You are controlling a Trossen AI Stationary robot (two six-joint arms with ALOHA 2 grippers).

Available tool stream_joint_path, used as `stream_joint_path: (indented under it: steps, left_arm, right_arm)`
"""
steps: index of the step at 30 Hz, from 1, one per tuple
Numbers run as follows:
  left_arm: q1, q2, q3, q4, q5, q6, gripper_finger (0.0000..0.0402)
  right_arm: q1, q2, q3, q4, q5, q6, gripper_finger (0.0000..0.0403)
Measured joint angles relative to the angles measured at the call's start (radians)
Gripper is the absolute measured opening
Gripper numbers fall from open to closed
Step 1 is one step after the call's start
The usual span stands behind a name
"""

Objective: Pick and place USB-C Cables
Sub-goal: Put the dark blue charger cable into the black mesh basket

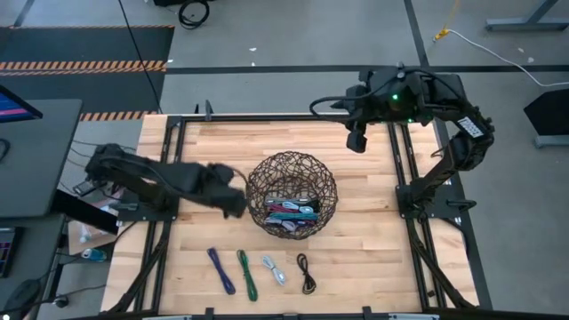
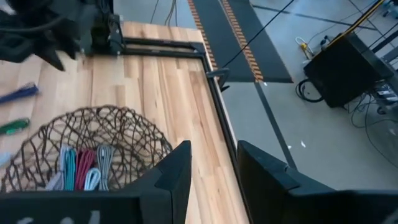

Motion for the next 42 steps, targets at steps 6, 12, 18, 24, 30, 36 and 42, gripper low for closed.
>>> stream_joint_path:
  steps: [6, 12, 18, 24, 30, 36, 42]
  left_arm:
    - [-0.138, 0.067, 0.000, 0.025, 0.100, -0.155, 0.0176]
    - [-0.278, 0.109, 0.000, 0.023, 0.189, -0.455, 0.0176]
    - [-0.410, 0.138, 0.000, 0.070, 0.243, -0.854, 0.0176]
    - [-0.460, 0.170, 0.000, 0.110, 0.296, -1.004, 0.0176]
    - [-0.437, 0.259, 0.001, 0.115, 0.277, -0.992, 0.0176]
    - [-0.463, 0.350, 0.000, 0.165, 0.319, -1.000, 0.0174]
    - [-0.473, 0.365, 0.000, 0.243, 0.347, -1.010, 0.0145]
  right_arm:
    - [0.000, 0.000, 0.000, -0.014, 0.000, -0.035, 0.0135]
    - [0.000, 0.000, 0.000, -0.014, 0.000, -0.042, 0.0135]
    - [-0.002, 0.000, 0.000, -0.010, 0.013, -0.042, 0.0135]
    - [-0.022, 0.000, 0.000, -0.008, 0.042, -0.046, 0.0135]
    - [-0.048, 0.000, 0.000, -0.006, 0.042, -0.046, 0.0135]
    - [-0.053, 0.000, 0.000, -0.005, 0.042, -0.046, 0.0135]
    - [-0.052, 0.000, 0.000, -0.009, 0.041, -0.039, 0.0135]
